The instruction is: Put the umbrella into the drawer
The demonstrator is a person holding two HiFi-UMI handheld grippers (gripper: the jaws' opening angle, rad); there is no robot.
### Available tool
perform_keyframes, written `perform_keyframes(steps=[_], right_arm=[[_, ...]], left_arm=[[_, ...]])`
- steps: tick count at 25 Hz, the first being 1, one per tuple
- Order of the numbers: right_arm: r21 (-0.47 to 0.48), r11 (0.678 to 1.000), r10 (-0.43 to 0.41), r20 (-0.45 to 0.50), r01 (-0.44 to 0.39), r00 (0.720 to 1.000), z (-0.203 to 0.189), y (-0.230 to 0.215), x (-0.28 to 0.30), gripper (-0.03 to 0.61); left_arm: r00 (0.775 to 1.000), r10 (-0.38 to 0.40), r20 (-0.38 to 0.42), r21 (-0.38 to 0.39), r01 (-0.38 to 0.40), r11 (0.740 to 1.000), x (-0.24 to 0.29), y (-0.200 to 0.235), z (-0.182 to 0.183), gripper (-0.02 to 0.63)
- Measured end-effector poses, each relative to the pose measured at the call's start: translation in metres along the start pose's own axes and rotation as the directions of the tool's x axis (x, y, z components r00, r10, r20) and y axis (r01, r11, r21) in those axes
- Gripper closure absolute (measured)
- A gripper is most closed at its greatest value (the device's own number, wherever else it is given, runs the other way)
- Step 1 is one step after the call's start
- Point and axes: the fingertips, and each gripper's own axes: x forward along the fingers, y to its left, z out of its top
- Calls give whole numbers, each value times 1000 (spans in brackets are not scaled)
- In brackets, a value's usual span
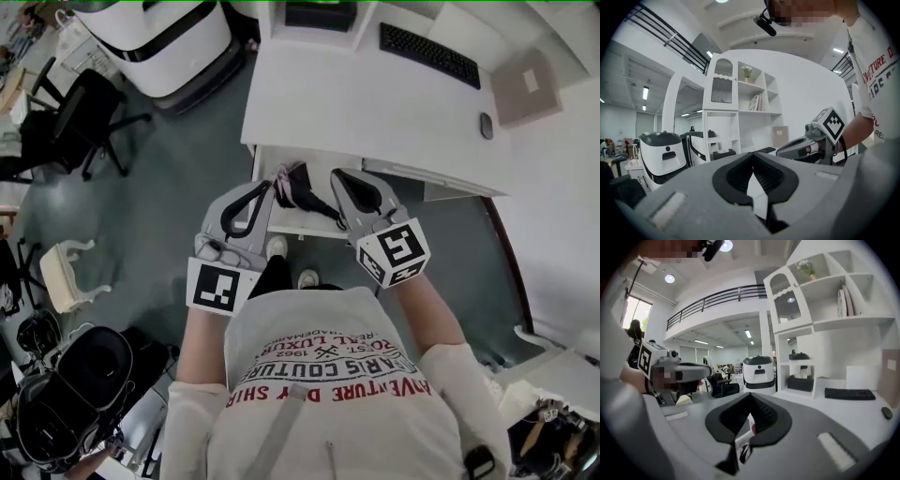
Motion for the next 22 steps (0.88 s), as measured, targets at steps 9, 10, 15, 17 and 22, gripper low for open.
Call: perform_keyframes(steps=[9,10,15,17,22], right_arm=[[-36,992,-109,179,118,978,74,-24,-40,578],[-37,991,-117,195,126,974,80,-25,-44,578],[-47,987,-135,254,152,958,100,-27,-55,580],[-40,987,-142,260,158,955,102,-28,-56,578],[-41,988,-130,272,146,953,102,-25,-61,580]], left_arm=[[999,-30,42,21,29,999,8,13,57,607],[998,-31,48,22,30,999,9,13,60,607],[998,-20,59,21,19,1000,14,17,68,607],[998,-24,62,23,23,999,14,15,69,607],[998,-39,55,30,38,999,16,8,68,607]])
